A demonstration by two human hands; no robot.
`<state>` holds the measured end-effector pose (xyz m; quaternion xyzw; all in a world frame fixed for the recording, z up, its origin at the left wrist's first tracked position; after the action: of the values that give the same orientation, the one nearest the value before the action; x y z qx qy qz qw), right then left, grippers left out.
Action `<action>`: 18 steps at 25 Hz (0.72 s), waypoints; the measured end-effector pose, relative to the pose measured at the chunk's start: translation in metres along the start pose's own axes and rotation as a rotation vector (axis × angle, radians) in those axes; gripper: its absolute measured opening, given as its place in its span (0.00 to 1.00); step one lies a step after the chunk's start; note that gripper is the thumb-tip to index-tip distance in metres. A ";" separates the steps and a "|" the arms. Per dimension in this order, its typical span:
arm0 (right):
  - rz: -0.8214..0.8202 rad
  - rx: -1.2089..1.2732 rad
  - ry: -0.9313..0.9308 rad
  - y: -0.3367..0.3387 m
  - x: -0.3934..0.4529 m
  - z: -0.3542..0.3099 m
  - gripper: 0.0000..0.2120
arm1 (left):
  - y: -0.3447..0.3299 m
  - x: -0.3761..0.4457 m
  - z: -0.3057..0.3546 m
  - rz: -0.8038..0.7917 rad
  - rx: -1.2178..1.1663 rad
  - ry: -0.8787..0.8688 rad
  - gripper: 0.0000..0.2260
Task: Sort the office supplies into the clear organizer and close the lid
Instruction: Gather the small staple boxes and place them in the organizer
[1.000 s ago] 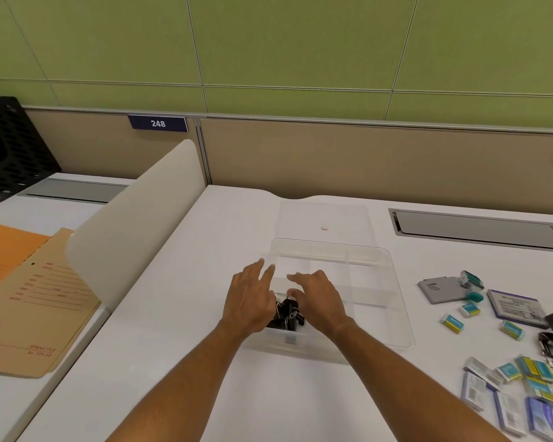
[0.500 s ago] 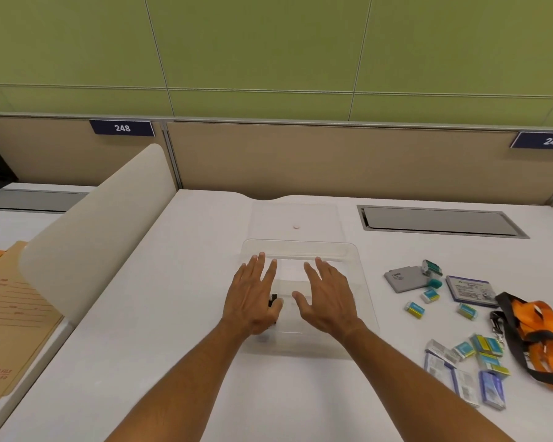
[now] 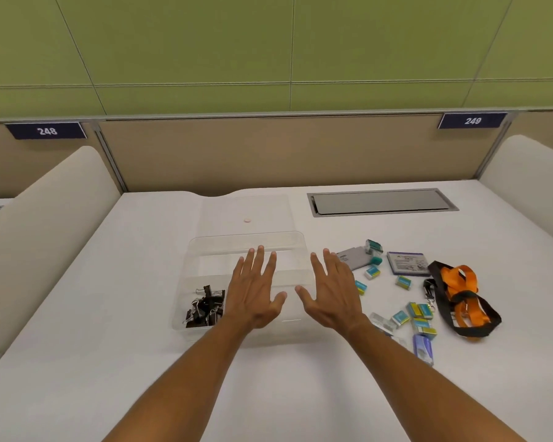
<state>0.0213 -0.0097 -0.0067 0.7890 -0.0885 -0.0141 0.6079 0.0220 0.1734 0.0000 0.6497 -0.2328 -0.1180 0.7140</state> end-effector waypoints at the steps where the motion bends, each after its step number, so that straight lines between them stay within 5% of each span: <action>1: 0.003 -0.011 -0.012 0.002 0.000 0.010 0.40 | -0.001 0.005 0.009 -0.004 -0.007 -0.004 0.37; 18: -0.071 -0.065 -0.181 0.026 -0.001 0.150 0.40 | -0.039 0.073 0.128 -0.075 -0.058 -0.127 0.39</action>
<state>-0.0026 -0.1597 -0.0208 0.7669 -0.1147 -0.1099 0.6218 0.0280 0.0223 -0.0193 0.6283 -0.2495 -0.1925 0.7113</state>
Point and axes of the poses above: each hand's wrist, its own x-axis towards the middle knuckle, its own y-axis out of the back of the hand, z = x × y, the point moved 2 cm from there along x, towards the middle knuckle, and after that the axes turned 14 degrees about -y, right-handed, at the moved point
